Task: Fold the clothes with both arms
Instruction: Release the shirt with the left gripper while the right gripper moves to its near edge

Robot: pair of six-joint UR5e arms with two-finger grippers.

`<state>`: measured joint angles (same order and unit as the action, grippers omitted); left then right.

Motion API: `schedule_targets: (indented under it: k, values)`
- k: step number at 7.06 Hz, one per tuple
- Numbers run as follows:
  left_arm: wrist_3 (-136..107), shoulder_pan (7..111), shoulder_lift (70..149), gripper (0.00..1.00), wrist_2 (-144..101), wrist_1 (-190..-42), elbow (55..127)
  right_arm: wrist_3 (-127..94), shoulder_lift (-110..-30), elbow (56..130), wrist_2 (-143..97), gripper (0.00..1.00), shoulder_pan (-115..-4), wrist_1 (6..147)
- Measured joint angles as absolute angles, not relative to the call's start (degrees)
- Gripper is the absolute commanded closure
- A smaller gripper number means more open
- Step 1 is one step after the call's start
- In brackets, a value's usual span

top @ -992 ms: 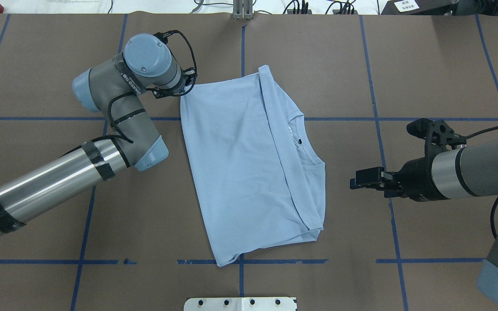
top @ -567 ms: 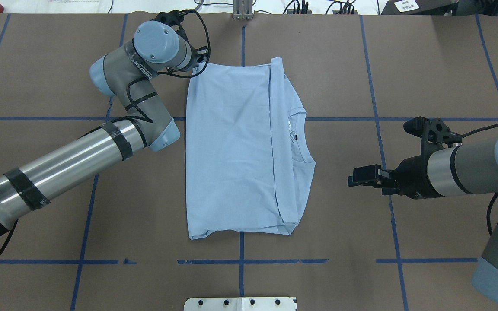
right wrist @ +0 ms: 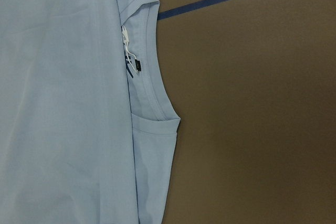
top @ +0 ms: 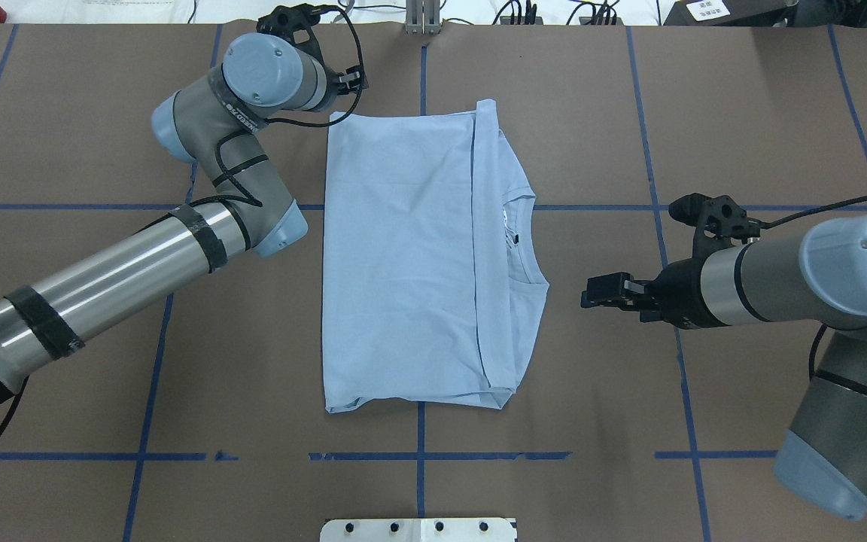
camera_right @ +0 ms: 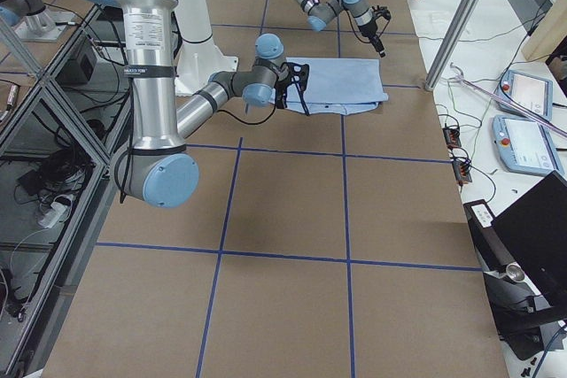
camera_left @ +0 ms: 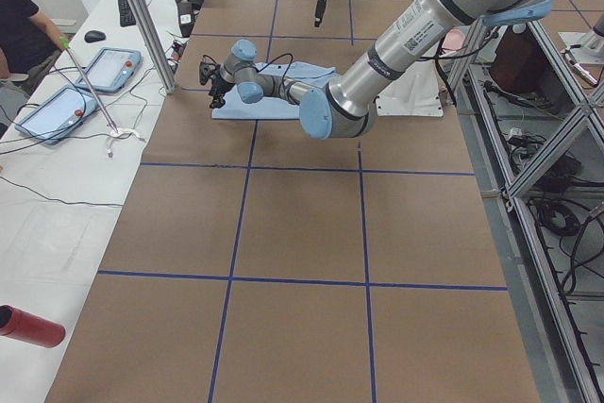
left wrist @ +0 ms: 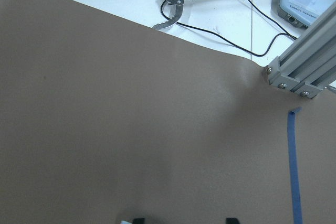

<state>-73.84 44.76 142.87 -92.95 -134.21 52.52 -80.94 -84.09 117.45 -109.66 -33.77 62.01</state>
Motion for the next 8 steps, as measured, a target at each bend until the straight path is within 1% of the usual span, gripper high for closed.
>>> schedule_targets:
  k: [1,3,4,5,6,8]
  values:
    - [-71.7,45.0,140.7,0.0,-94.6,-130.1,57.0,-79.0,-79.9,116.3,-108.1,0.0,-32.9,67.2]
    - [-69.8,45.1,134.6,0.0,-96.7,-120.1,70.6,-73.6,-67.8,113.3,-102.5,0.0,-28.7,83.0]
    - [-69.6,45.1,131.6,0.0,-97.0,-115.9,77.3,-70.3,-63.1,110.9,-97.5,0.0,-24.9,87.7]
    - [-69.5,45.1,129.6,0.0,-97.1,-113.0,82.3,-66.4,-60.1,108.2,-91.3,0.0,-20.4,89.5]
    - [-69.5,45.0,128.6,0.0,-97.2,-111.5,84.9,-63.5,-57.7,104.5,-87.0,0.0,-17.4,90.1]
    - [-69.6,44.8,127.9,0.0,-97.4,-111.0,86.1,-59.9,-55.1,98.8,-84.1,0.02,-15.3,90.5]
